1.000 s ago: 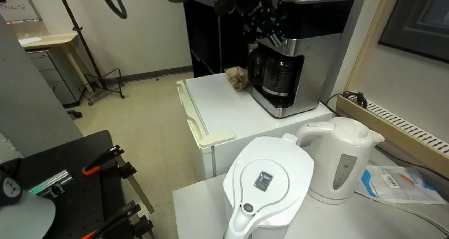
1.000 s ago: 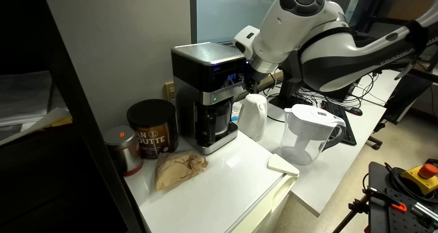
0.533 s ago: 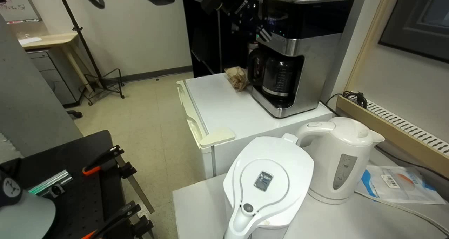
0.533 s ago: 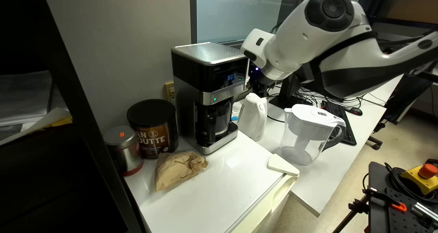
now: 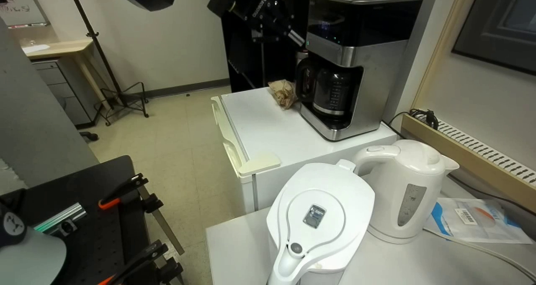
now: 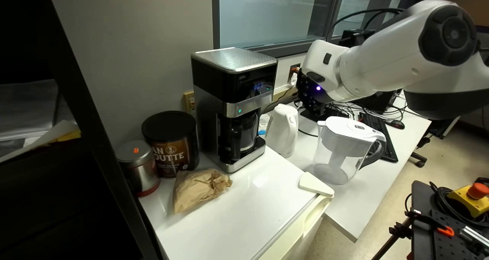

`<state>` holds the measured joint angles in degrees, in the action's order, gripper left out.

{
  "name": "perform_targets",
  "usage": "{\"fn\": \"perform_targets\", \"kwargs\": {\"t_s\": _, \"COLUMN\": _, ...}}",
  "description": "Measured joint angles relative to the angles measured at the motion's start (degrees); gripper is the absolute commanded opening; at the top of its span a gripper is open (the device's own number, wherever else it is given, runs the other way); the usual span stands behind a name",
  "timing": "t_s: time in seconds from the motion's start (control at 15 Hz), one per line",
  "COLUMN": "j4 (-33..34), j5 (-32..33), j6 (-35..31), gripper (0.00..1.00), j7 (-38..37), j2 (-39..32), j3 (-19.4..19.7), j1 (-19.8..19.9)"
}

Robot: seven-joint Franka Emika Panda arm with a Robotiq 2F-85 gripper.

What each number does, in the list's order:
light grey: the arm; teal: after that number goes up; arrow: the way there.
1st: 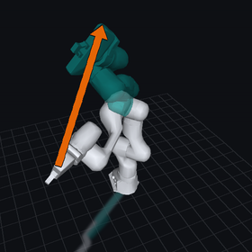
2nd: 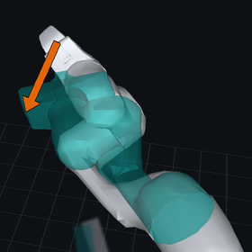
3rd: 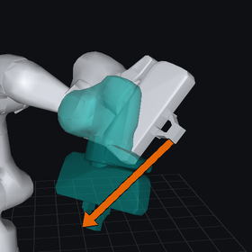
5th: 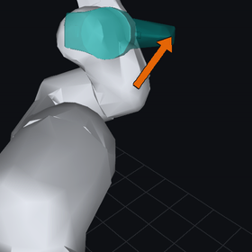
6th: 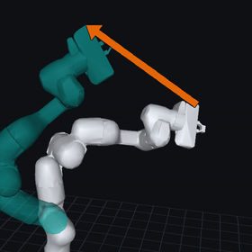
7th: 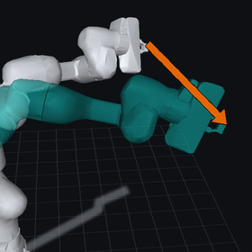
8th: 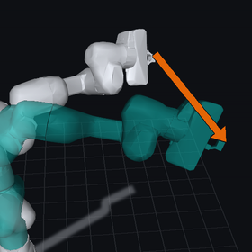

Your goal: Press a button on the right side of the coffee machine

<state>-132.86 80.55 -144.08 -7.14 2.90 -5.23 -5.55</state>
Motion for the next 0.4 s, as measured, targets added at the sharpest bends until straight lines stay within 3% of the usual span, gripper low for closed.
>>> {"fn": "perform_targets", "kwargs": {"t_s": 0.4, "j4": -7.3, "j5": 6.9, "j6": -1.8, "gripper": 0.00, "j7": -4.6, "j2": 5.5, "j3": 0.0, "j1": 0.0}}
